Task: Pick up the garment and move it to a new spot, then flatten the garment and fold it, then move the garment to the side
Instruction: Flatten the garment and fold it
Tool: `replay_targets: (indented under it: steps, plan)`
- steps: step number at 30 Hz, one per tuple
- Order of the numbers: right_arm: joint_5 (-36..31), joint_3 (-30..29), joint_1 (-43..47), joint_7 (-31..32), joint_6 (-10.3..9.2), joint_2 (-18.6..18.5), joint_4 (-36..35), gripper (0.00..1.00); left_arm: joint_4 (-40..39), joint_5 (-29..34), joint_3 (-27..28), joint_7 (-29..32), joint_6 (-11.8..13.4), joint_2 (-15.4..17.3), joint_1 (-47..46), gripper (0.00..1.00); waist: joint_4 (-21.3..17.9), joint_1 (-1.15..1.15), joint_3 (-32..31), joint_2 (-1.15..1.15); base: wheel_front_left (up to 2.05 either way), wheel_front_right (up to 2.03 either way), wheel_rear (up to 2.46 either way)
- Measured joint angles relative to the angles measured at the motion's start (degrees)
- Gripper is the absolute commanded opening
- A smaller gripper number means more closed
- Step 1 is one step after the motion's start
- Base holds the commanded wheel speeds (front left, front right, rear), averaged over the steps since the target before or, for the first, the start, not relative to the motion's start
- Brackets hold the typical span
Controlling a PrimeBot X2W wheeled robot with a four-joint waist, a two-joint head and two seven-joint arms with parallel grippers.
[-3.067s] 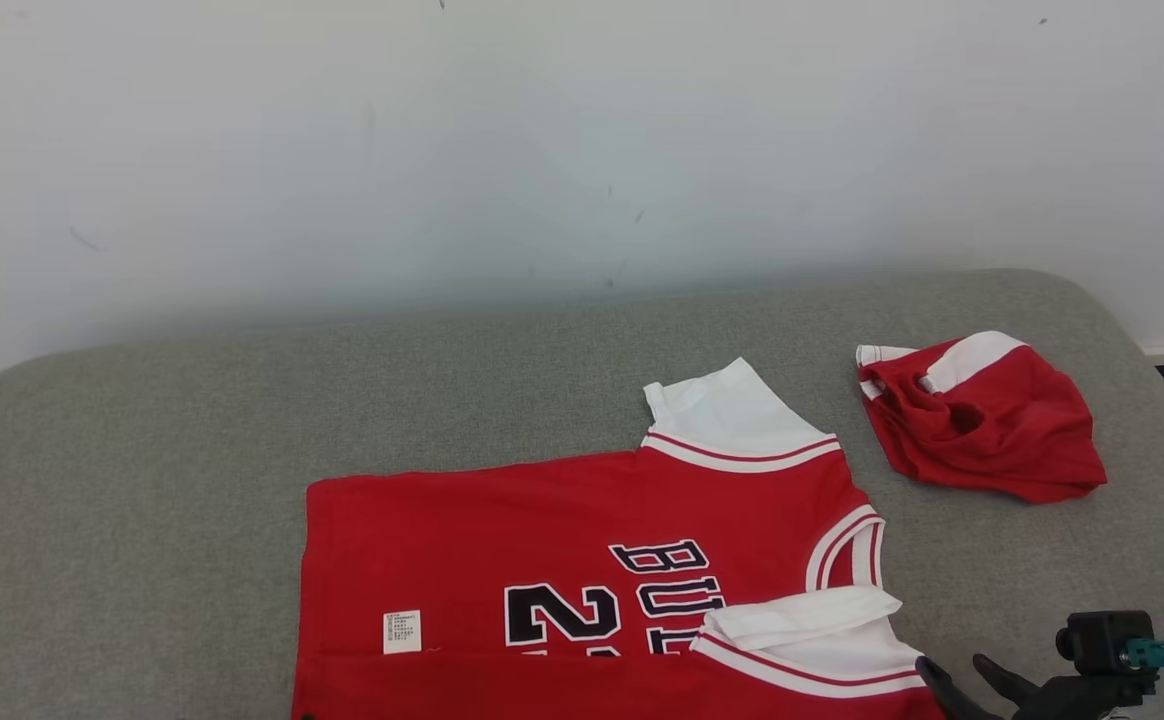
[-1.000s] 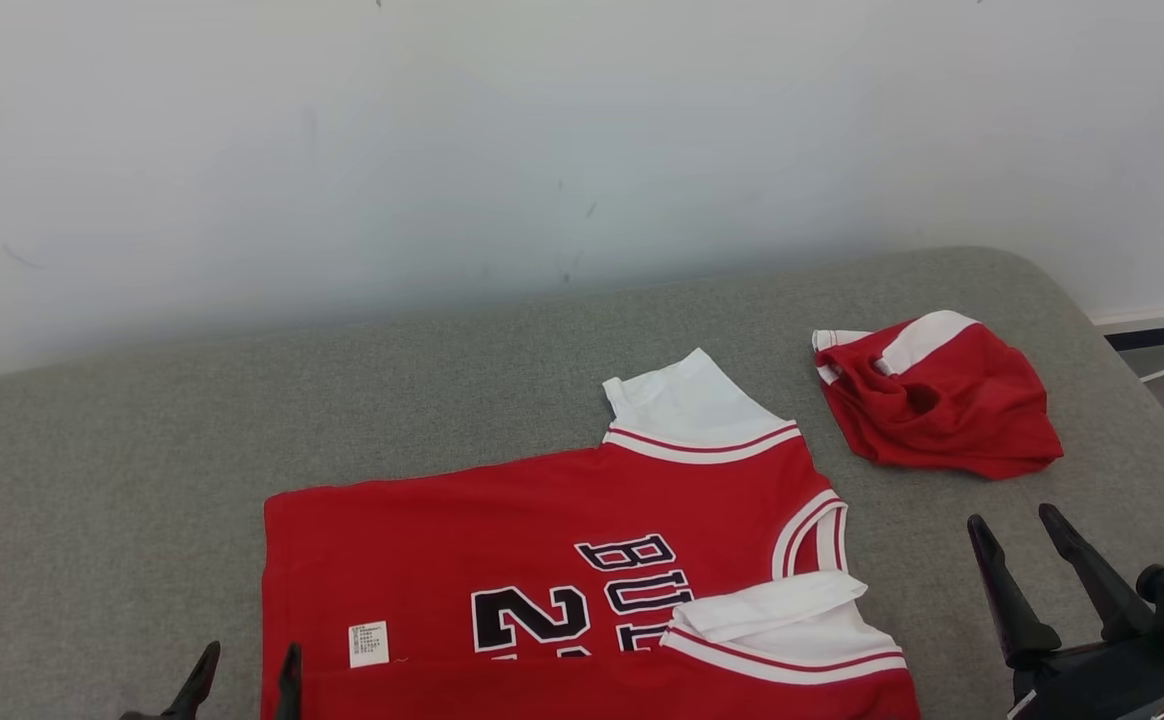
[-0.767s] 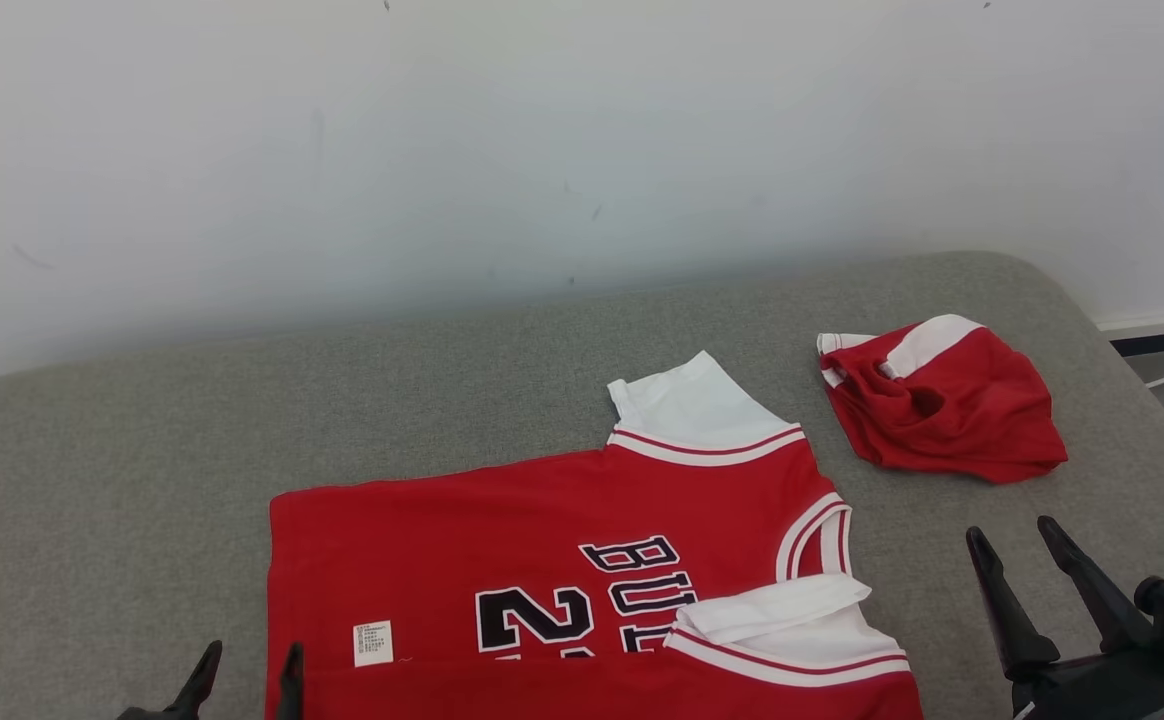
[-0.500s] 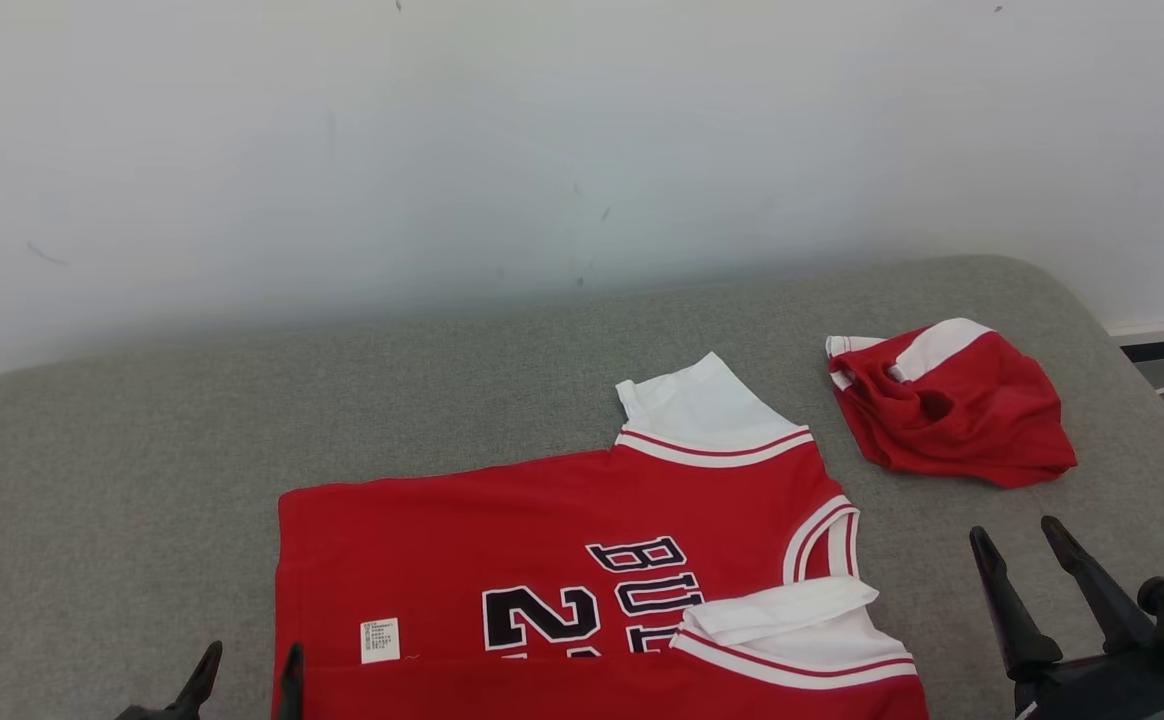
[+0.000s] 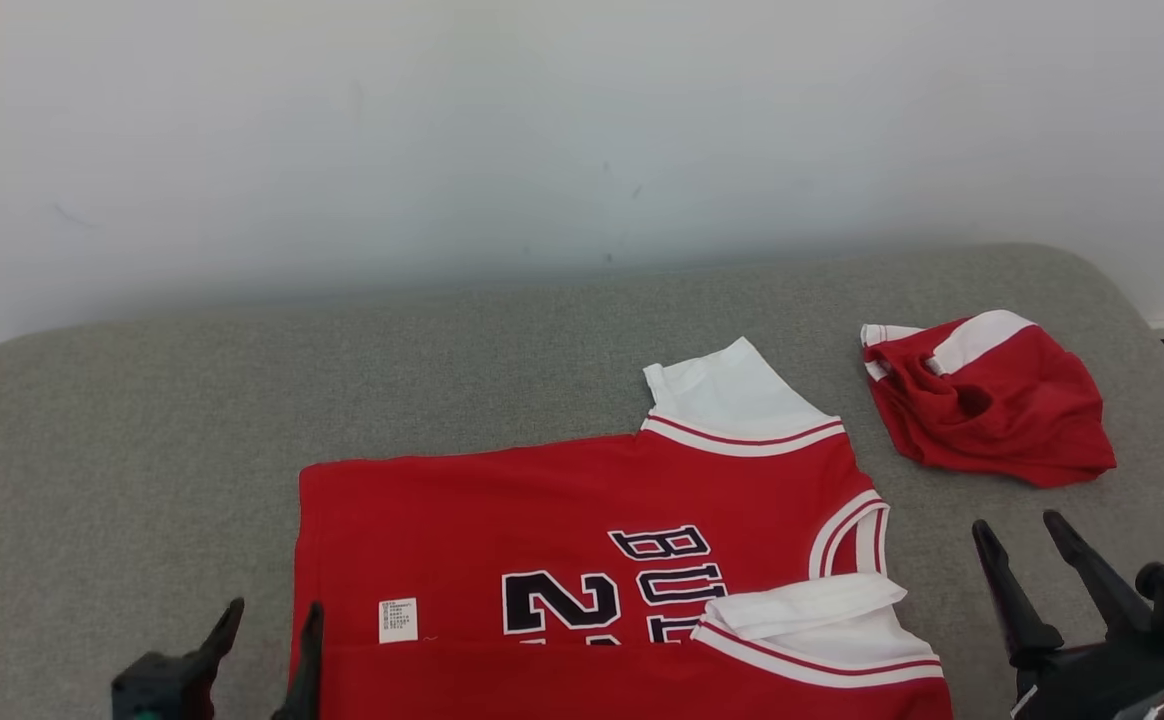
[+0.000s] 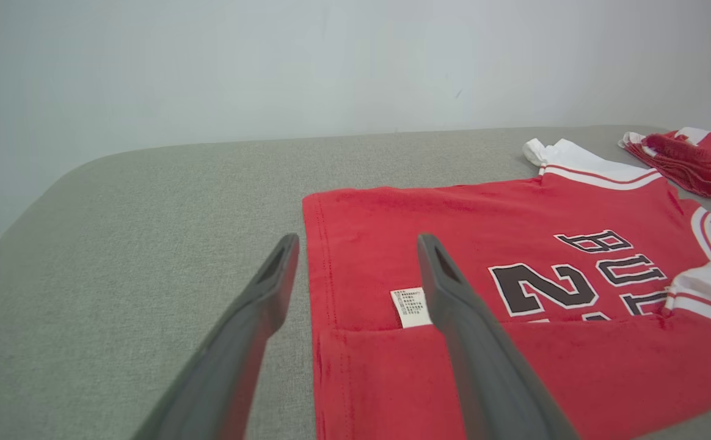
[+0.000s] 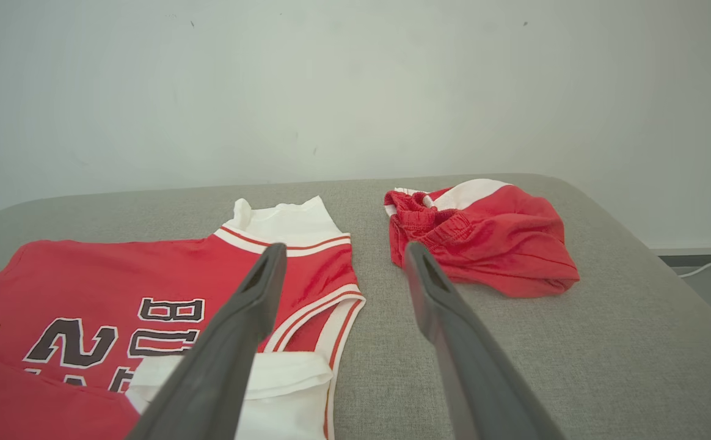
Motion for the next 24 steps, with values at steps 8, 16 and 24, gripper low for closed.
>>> replay_targets:
  steps: [8,16,24]
  plan:
    - [0.2,1.0,-6.8,3.4,1.11,0.1,2.6,1.0,3.4,-0.7,-0.4,1.4,-2.4,0.2,-6.5,1.0,0.9,0.0,2.1,0.0,0.0,0.0,0.0]
    - [0.6,2.0,-17.7,7.7,3.0,0.7,6.4,1.0,8.9,-3.8,-0.5,4.0,-4.8,-1.1,-16.1,1.0,1.6,0.01,6.2,0.0,0.0,0.0,0.0]
    - [-0.3,4.0,-29.3,12.5,5.1,1.4,12.2,1.0,14.8,-4.5,0.5,6.0,-6.0,-1.5,-23.5,1.0,2.3,0.01,11.2,0.01,0.0,0.0,0.0]
